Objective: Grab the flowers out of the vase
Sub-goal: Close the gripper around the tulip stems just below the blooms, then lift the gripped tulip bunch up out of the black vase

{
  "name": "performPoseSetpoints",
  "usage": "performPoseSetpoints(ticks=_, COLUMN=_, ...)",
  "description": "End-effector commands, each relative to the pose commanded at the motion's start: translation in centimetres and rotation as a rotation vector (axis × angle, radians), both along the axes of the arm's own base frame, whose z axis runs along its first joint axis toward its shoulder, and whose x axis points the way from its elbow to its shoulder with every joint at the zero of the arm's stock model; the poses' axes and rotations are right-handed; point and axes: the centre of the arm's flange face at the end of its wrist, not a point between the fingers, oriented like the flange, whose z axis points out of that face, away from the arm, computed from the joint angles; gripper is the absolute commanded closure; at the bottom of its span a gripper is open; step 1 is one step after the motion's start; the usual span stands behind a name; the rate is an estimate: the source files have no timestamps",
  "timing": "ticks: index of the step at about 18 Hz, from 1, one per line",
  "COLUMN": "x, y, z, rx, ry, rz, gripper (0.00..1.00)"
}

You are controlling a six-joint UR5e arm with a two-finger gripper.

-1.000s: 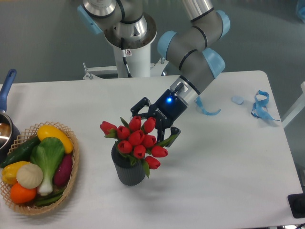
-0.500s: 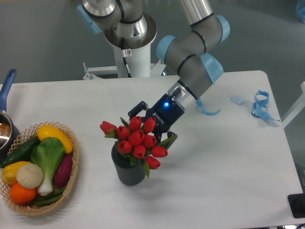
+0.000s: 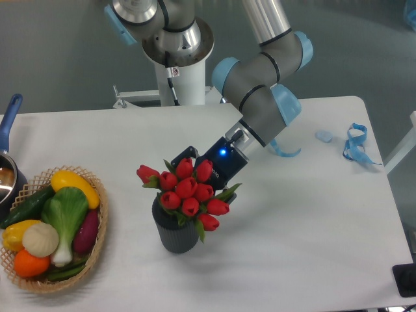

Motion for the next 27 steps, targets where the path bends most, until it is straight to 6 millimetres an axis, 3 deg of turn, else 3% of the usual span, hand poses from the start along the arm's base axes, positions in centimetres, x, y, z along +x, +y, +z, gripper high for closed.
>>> performPoseSetpoints(ticks=1, x=-0.1, y=-0.1, z=0.2, rx=0.014, ry=-0.007, rz=0.002, gripper=0.22)
performPoseSetpoints(ticks=6, x=-0.1, y=-0.2, z=0.5, rx=0.033, ry=-0.013, rz=0.003, gripper=0.22)
performPoseSetpoints(ticks=8, x=-0.1, y=-0.1, z=0.4, rx=0.031, ry=-0.013, rz=0.002, gripper=0.38)
performPoseSetpoints(ticks=12, x=0.1, y=-0.4, z=0.6, rx=0.032, ry=-0.015, rz=0.006, gripper=0.58)
performPoseSetpoints(ticks=16, x=-0.2, y=-0.7, z=1.1, rx=0.033, ry=-0.011, rz=0.016, gripper=0.6)
performPoseSetpoints(ticks=24, x=0.1, y=-1.3, z=8.1, rx=0.015, ry=-0.069, rz=0.096, gripper=0.6)
performPoseSetpoints(ticks=27, x=1.0, y=-1.7, z=12.2, rx=0.017, ry=-0.084, rz=0.128, gripper=0.6)
